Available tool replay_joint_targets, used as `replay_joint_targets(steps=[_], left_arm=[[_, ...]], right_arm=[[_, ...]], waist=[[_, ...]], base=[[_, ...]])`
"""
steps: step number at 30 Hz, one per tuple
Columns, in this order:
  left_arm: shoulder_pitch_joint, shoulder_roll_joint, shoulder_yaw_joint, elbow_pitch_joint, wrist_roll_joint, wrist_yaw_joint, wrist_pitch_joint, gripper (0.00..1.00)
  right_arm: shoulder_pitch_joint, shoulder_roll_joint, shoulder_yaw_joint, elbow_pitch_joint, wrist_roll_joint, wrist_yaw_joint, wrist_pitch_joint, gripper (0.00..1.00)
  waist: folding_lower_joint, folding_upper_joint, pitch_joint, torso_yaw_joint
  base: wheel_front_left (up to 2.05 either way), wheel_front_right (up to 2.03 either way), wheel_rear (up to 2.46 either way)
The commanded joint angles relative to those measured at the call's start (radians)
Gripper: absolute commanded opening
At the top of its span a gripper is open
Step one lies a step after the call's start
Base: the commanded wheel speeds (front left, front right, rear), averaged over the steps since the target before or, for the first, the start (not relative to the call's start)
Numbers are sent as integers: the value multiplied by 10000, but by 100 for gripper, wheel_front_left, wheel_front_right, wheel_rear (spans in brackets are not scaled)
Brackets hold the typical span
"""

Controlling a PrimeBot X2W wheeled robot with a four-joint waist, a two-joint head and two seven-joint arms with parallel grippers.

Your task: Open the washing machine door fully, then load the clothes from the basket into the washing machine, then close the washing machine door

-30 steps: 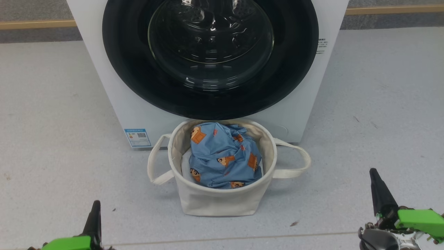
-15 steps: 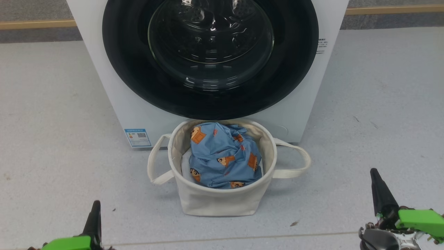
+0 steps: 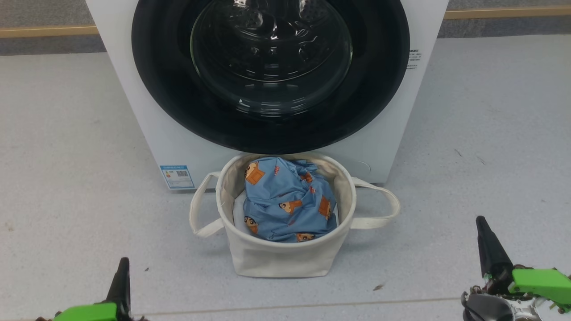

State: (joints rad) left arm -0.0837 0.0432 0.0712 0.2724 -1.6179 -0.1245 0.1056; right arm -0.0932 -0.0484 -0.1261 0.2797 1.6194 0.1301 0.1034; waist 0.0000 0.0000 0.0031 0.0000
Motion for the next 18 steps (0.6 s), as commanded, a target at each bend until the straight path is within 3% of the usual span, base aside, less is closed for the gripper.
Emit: replay_joint_targets(steps=[1,18], left_arm=[[-241,89,409,-274,79,-61,63,0],[-242,85,415,-274,85,-61,68,0]], right_arm=[[-143,-55,166,-351,-73,6,63,0],[-144,-47,154,-351,-83,6,73,0]], waist=[[0,0,0,0],[0,0,0,0]], base=[[0,0,0],[0,0,0]])
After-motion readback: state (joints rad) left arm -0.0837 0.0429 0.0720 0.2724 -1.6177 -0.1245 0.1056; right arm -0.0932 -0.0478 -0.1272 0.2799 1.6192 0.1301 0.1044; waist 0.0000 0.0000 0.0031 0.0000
